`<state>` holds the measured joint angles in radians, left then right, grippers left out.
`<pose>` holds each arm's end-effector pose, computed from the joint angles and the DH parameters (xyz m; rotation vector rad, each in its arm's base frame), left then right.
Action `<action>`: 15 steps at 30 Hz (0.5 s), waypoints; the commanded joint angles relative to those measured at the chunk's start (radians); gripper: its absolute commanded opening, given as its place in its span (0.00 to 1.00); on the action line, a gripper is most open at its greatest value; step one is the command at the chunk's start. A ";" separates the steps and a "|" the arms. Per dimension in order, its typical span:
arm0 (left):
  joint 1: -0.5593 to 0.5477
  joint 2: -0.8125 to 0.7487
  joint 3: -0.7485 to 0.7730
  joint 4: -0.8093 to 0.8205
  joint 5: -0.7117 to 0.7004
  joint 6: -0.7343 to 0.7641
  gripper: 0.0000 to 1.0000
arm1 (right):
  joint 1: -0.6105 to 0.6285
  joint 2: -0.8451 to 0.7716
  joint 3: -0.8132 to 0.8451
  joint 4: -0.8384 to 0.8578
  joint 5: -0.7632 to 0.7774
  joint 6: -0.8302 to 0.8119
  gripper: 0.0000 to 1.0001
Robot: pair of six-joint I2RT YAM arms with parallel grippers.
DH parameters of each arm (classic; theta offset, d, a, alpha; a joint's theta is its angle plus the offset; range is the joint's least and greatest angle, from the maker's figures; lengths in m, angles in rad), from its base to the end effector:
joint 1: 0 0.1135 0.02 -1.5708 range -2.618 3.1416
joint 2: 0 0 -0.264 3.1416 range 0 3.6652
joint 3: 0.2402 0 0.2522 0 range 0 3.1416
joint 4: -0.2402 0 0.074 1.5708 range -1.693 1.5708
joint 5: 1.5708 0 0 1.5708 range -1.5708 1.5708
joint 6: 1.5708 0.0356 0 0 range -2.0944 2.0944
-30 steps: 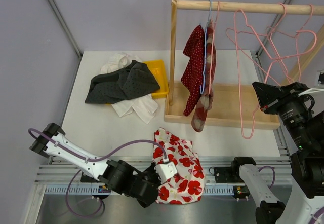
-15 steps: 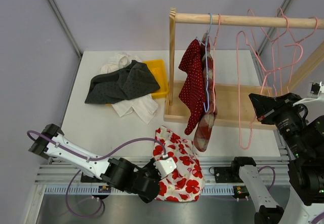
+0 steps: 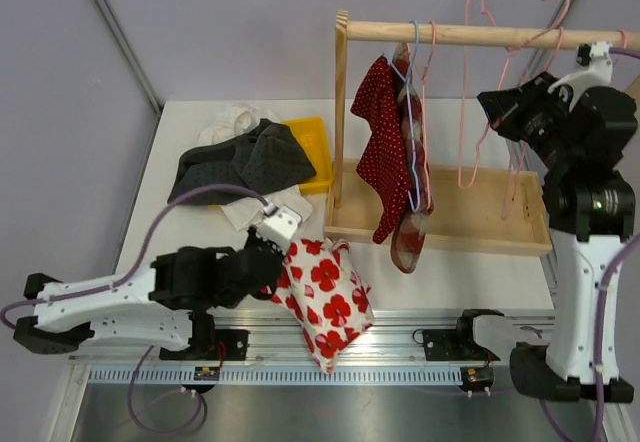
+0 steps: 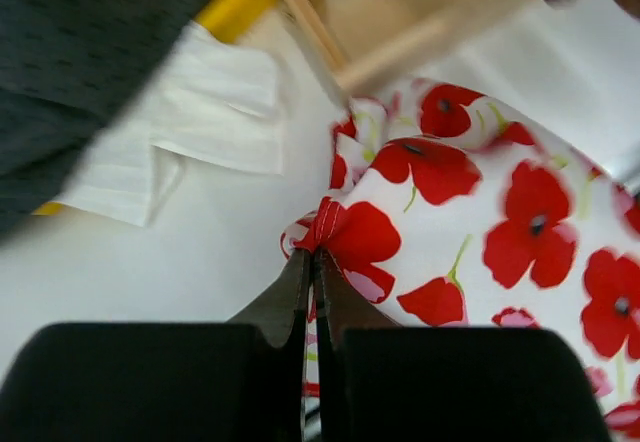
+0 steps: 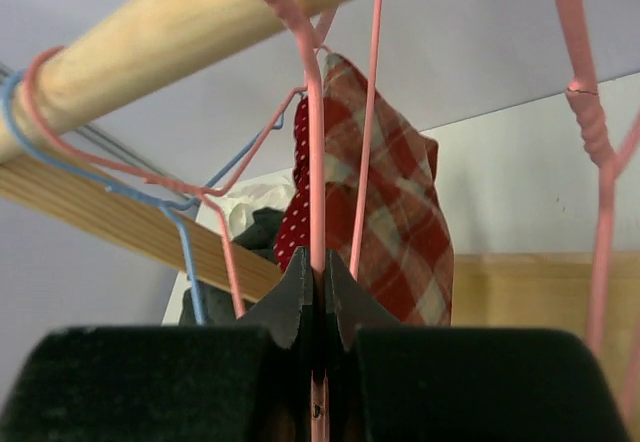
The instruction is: Remove the skirt from the hanger
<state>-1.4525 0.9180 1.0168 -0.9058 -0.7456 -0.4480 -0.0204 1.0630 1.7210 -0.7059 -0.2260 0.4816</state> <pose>0.0437 -0.1627 0.3348 0.7258 2.0103 -0.2097 0.1575 0.0048 0.5363 0.2347 1.6274 0.5368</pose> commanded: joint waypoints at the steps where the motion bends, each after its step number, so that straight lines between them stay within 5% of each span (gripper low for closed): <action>1: 0.137 -0.074 0.136 -0.015 -0.075 0.217 0.00 | -0.003 0.106 0.043 0.125 -0.006 -0.006 0.00; 7: 0.464 0.008 0.373 0.139 0.057 0.489 0.00 | -0.003 0.072 -0.125 0.181 -0.042 0.051 0.00; 9: 0.699 0.114 0.541 0.210 0.205 0.555 0.00 | -0.003 0.001 -0.232 0.187 -0.045 0.064 0.00; 14: 0.970 0.290 0.747 0.234 0.414 0.551 0.00 | -0.001 -0.046 -0.287 0.149 -0.042 0.046 0.01; 15: 0.998 0.373 0.791 0.228 0.428 0.542 0.00 | -0.003 -0.058 -0.299 0.128 -0.044 0.037 0.08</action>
<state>-0.5537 1.1690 1.6939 -0.7670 -0.4999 0.0376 -0.0212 1.0313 1.4513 -0.5568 -0.2501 0.5274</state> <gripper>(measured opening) 0.007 0.048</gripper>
